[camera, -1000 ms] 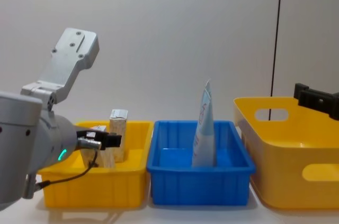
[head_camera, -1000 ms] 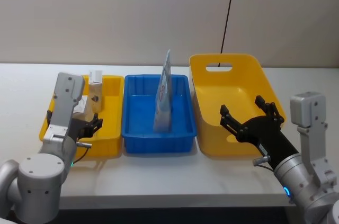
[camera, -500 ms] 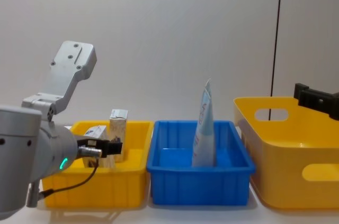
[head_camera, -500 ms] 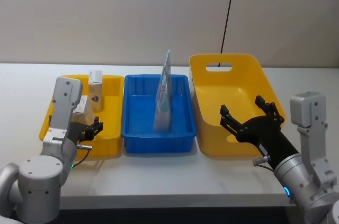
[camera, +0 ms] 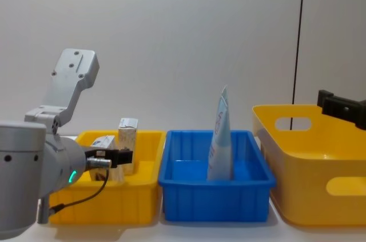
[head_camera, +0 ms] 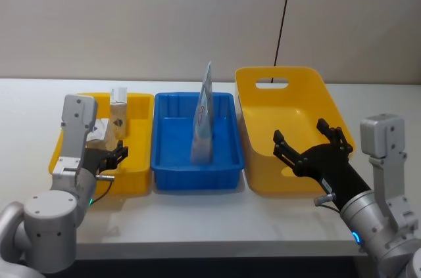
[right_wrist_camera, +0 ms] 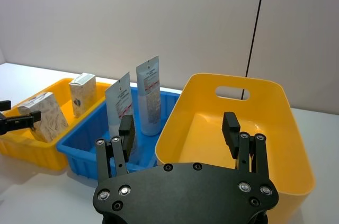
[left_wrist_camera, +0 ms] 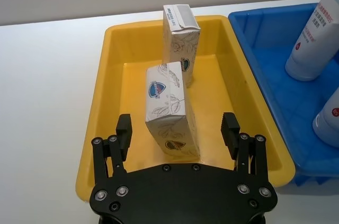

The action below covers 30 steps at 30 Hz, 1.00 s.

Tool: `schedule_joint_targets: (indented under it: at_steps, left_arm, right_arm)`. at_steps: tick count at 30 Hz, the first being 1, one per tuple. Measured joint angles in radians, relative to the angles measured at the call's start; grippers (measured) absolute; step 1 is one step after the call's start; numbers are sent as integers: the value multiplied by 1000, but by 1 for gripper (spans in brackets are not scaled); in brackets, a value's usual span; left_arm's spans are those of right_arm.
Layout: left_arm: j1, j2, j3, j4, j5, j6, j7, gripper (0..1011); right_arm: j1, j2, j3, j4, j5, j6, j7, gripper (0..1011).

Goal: Bimanual collaborative sorting of washing and personal care products

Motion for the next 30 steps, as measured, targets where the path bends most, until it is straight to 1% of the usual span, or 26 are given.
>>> schedule_joint_targets:
  at_steps: [4, 17, 25, 27, 28, 30]
  left_arm:
    - [-7, -9, -10, 20, -8, -16, -5, 1001]
    - [-38, -51, -53, 110, -49, -102, -39, 1001]
    - [-53, -67, -72, 155, -63, -139, -52, 1001]
    - [-56, -70, -75, 163, -65, -144, -54, 970]
    - [-59, -72, -78, 170, -67, -150, -56, 931]
    - [-61, -75, -81, 178, -68, -155, -57, 906]
  right_arm:
    - [0, 0, 0, 0, 0, 0, 0, 1000]
    - [0, 0, 0, 0, 0, 0, 0, 1000]
    - [0, 0, 0, 0, 0, 0, 0, 1000]
    - [0, 0, 0, 0, 0, 0, 0, 1000]
    - [0, 0, 0, 0, 0, 0, 0, 1000]
    - [0, 0, 0, 0, 0, 0, 0, 1000]
